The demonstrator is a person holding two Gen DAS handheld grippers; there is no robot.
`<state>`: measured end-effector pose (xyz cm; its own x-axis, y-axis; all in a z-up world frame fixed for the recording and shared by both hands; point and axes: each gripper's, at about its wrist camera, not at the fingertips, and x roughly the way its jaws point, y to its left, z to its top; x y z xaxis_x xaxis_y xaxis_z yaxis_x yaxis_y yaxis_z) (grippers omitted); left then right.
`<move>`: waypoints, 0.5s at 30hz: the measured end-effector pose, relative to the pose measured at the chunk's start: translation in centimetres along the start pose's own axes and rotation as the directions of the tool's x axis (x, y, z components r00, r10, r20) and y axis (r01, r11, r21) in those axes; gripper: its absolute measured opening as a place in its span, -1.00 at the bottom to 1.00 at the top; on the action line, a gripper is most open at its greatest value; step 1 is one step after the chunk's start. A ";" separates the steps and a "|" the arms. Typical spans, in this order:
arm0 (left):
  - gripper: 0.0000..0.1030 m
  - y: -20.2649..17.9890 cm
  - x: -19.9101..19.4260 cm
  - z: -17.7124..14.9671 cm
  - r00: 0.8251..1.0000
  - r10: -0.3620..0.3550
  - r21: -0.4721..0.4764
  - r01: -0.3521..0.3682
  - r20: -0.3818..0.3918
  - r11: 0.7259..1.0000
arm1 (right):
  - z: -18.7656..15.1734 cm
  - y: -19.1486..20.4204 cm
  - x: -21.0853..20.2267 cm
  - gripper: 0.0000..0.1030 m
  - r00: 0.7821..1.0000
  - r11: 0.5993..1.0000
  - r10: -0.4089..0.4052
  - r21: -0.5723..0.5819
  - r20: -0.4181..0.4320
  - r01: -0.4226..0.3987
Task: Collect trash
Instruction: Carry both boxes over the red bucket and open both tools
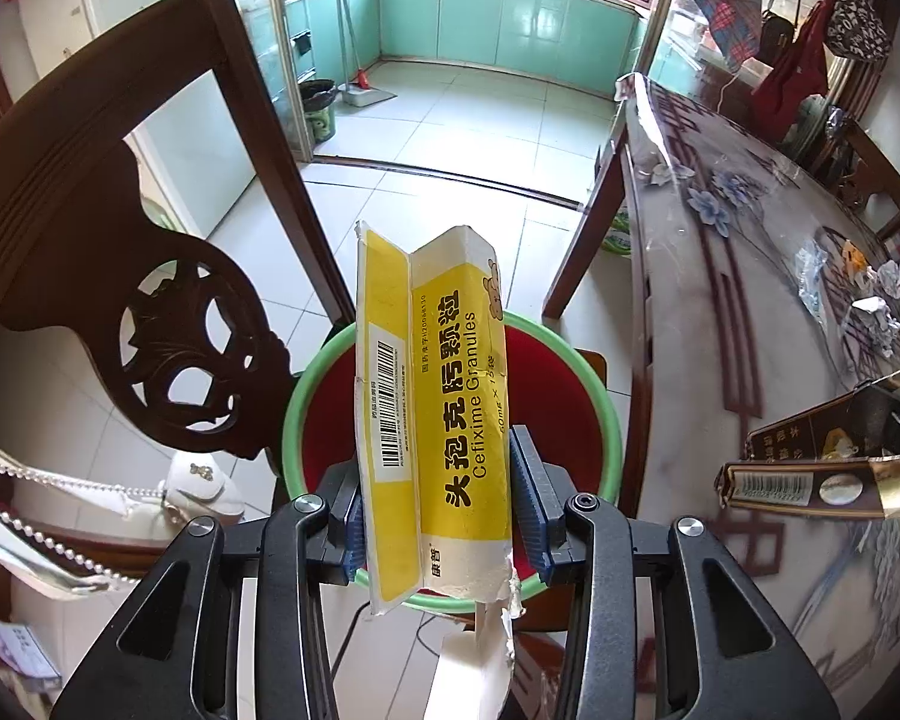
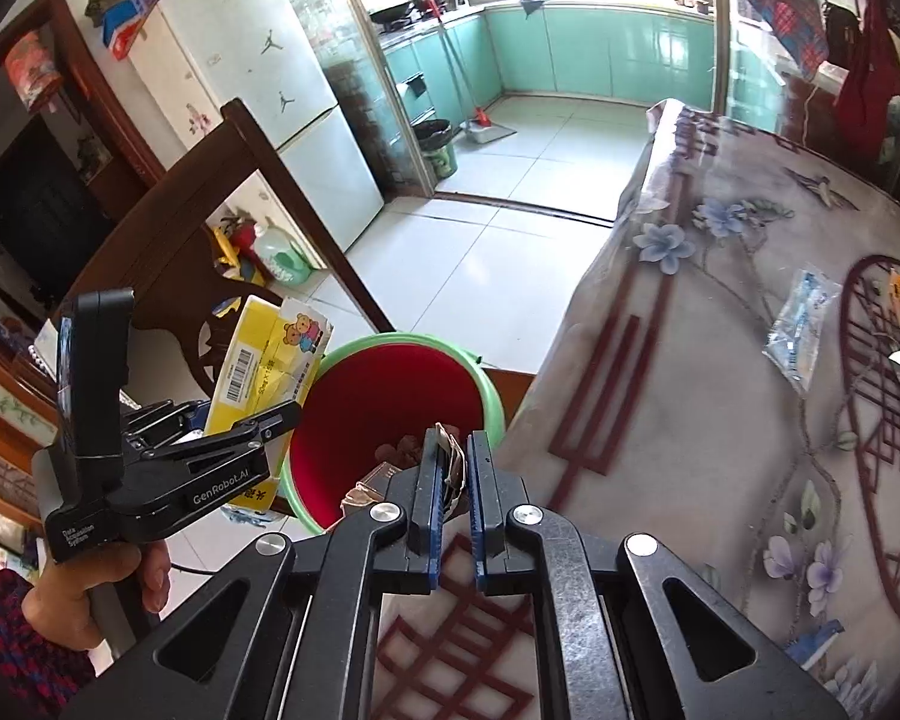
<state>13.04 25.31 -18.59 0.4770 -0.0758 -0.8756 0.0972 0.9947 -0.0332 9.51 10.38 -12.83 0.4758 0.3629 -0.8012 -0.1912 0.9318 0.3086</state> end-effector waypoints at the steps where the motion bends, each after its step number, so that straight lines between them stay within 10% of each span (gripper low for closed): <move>1: -0.25 0.3 0.2 0.1 1.000 0.002 -0.007 -0.002 -0.004 1.000 | 0.2 0.1 0.5 -0.90 1.000 1.000 0.019 0.003 -0.007 -0.019; 15: -0.25 2.5 2.2 0.2 0.999 -0.006 -0.047 0.004 -0.054 0.999 | 2.3 1.8 5.4 -0.90 0.995 0.997 0.074 -0.008 -0.074 -0.075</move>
<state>14.51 27.62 -20.46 0.4283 -0.0781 -0.9002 0.0579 0.9966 -0.0589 13.69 14.05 -15.41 0.3956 0.4294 -0.8118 -0.2332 0.9020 0.3634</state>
